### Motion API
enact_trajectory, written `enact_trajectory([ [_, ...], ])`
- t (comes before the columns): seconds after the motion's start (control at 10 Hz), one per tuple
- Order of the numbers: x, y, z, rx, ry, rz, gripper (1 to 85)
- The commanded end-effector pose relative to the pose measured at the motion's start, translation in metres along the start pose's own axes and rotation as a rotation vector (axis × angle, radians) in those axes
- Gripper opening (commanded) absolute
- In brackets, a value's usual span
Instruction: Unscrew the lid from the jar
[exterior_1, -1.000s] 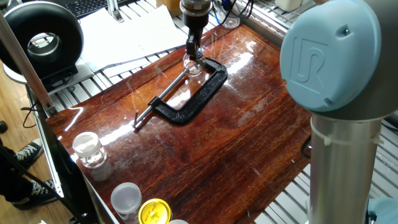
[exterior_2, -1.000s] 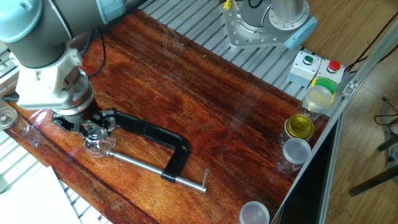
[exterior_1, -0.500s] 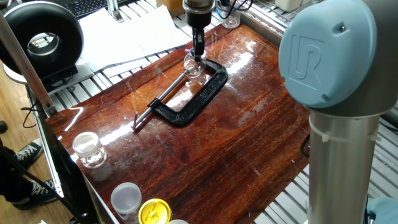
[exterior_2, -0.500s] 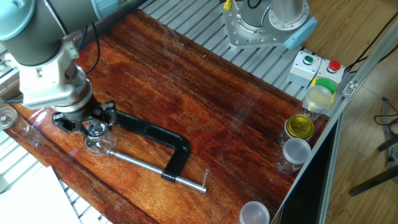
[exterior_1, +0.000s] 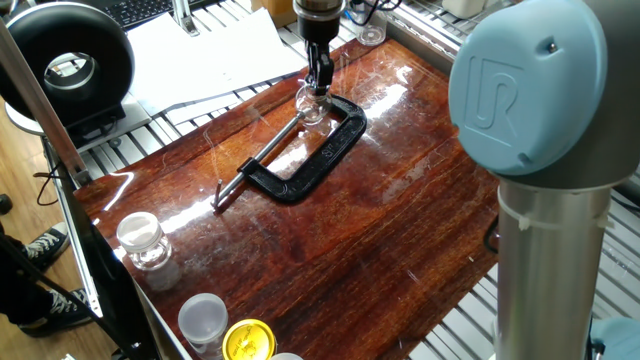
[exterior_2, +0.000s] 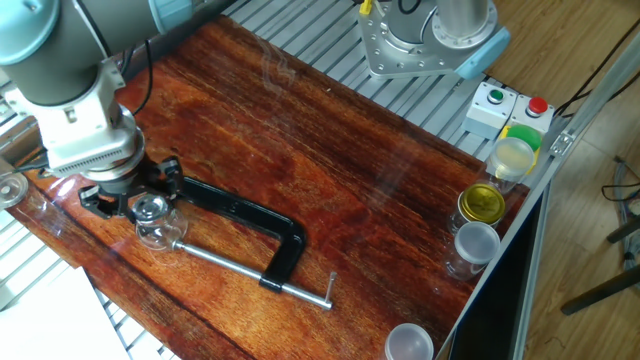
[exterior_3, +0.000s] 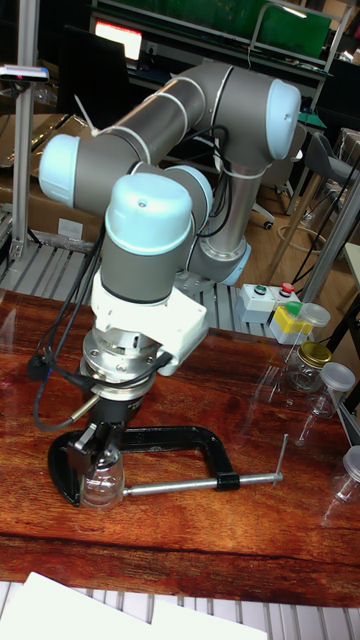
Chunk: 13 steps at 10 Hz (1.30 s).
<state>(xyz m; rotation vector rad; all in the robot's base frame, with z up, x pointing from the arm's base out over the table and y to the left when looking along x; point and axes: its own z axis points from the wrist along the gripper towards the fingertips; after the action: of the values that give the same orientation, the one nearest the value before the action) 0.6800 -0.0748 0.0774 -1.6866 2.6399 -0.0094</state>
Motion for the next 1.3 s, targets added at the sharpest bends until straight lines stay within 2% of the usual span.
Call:
enact_trajectory([
  [0.0,0.003,-0.005,-0.003,0.023,0.007,-0.044,43.0],
  [0.4,0.019,-0.002,-0.01,0.013,0.046,0.012,41.7],
  [0.7,0.031,-0.003,-0.015,0.02,0.059,0.114,40.7],
  [0.8,0.038,-0.003,-0.017,0.026,0.063,0.212,40.0],
  [1.0,0.058,-0.009,-0.018,0.064,0.085,0.411,38.0],
  [1.1,0.065,-0.007,-0.017,0.066,0.091,0.488,33.0],
  [1.2,0.071,-0.005,-0.013,0.072,0.09,0.552,33.0],
])
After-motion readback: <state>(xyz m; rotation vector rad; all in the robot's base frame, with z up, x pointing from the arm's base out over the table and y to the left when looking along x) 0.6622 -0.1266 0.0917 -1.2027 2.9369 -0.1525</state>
